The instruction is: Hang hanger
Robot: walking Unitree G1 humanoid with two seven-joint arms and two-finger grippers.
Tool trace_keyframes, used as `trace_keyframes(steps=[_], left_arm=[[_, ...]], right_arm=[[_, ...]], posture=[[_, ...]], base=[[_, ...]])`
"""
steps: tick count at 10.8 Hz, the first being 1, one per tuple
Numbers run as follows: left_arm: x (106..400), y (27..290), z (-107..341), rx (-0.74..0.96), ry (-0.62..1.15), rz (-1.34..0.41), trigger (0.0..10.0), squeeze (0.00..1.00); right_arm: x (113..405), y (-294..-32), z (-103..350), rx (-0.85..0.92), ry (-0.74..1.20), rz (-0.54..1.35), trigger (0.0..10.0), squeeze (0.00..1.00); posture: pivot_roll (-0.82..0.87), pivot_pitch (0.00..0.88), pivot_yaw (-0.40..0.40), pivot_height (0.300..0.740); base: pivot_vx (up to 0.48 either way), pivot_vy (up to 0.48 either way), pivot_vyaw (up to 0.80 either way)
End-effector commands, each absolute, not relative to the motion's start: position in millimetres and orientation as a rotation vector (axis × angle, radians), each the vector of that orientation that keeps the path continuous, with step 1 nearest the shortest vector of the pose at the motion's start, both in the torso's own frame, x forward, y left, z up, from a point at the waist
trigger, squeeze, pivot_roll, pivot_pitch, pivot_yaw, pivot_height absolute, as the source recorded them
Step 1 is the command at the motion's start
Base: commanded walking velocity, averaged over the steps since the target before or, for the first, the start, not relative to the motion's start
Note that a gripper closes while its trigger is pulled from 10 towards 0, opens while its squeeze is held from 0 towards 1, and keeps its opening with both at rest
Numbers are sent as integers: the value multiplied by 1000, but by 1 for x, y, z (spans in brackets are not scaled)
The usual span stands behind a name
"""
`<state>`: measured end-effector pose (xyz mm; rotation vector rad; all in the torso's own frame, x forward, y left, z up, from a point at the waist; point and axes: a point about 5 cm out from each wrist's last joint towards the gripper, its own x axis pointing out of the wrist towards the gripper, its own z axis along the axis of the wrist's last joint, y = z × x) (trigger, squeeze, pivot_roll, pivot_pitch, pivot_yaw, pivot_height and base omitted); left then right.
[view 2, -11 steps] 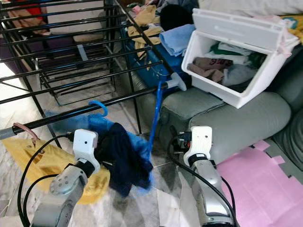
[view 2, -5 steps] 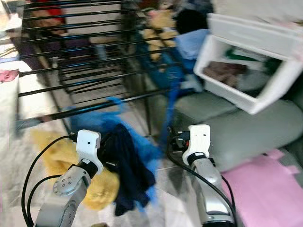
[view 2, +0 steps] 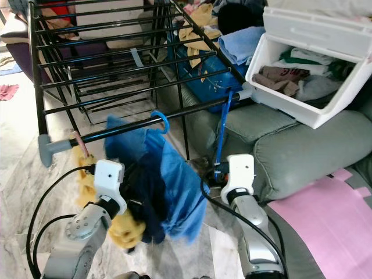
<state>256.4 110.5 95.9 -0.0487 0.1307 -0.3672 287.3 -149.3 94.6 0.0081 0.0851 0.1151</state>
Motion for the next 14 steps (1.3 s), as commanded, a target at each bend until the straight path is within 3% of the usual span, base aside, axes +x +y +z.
trace_keyframes(steps=[1,7,11,14], left_arm=[[258,110,105,-43,92,-372,10000,0],[259,105,106,-55,87,-394,10000,0],[259,104,106,-53,92,-403,10000,0],[260,103,105,-54,105,-410,10000,0]], right_arm=[[289,-156,94,11,93,77,10000,0],[312,-152,95,41,143,83,10000,0],[336,-129,96,6,202,164,10000,0],[353,-145,99,0,238,11,10000,0]], posture=[[13,107,-33,740],[9,109,-30,740],[13,111,-28,740],[22,109,-28,740]], base=[[0,0,0],[0,0,0],[0,0,0],[0,0,0]])
